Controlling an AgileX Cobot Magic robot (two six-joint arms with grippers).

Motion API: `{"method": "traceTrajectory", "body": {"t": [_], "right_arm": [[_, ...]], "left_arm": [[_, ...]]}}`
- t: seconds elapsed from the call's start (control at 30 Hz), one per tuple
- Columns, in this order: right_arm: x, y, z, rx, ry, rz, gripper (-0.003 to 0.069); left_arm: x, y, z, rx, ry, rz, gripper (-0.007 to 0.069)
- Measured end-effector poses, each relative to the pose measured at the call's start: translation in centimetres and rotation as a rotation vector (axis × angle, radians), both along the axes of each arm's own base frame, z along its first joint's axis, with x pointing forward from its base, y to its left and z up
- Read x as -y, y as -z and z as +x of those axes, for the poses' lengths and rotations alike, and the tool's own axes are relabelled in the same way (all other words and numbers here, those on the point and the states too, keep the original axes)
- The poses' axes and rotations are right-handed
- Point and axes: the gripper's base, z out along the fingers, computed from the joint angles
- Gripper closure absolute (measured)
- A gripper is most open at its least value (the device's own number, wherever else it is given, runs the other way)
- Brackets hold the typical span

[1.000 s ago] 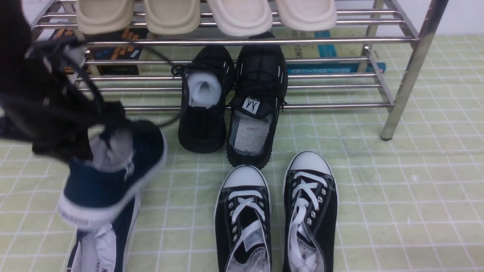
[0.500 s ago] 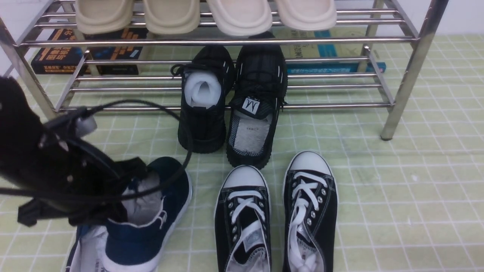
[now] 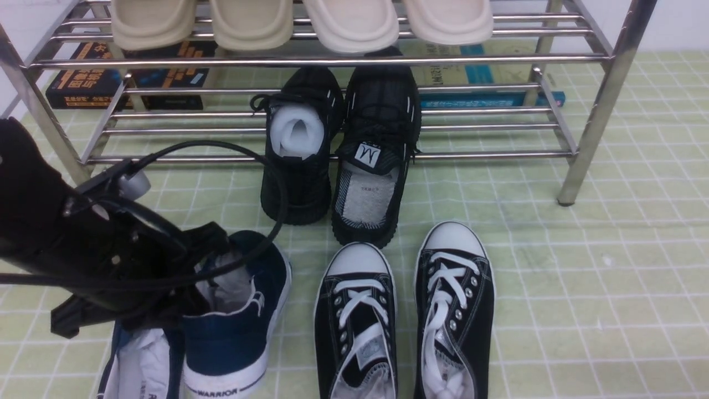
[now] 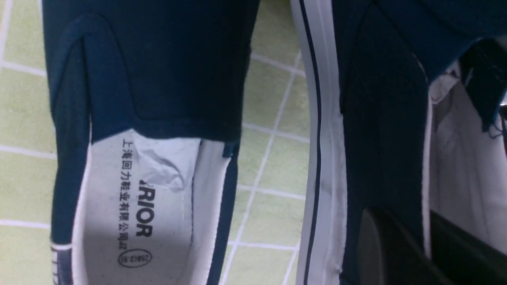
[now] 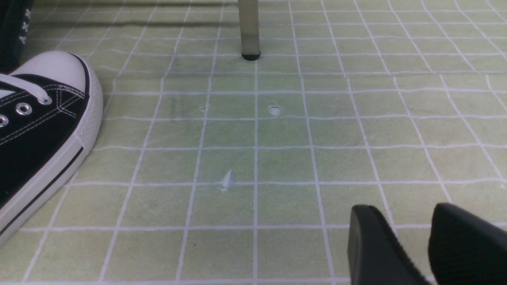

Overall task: Take the shoes off the shelf with your hand from the green coffee tablecloth.
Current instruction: 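Set the held shoe down on the floor in front of the rack with the left gripper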

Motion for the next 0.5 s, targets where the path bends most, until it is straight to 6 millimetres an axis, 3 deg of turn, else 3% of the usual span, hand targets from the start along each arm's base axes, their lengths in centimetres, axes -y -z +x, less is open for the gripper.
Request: {"method": "traceTrajectory", "body": {"t": [0.17, 0.27, 0.37, 0.5], "right_arm": [[0.0, 0.0, 0.0, 0.000, 0.000, 0.000, 0.0420], [0.0, 0.0, 0.0, 0.000, 0.000, 0.000, 0.0420], [0.0, 0.0, 0.0, 0.000, 0.000, 0.000, 0.0420], [0.0, 0.0, 0.0, 0.000, 0.000, 0.000, 0.0420]], "left_arm": [[0.0, 0.0, 0.0, 0.017, 0.043, 0.010, 0.0442], [0.1, 0.0, 0.0, 0.023, 0.064, 0.012, 0.0321], [0.1, 0.0, -0.1, 0.023, 0.083, 0.017, 0.0252], [0.1, -1.3, -0.3, 0.032, 0.143, 0.032, 0.0228]]}}
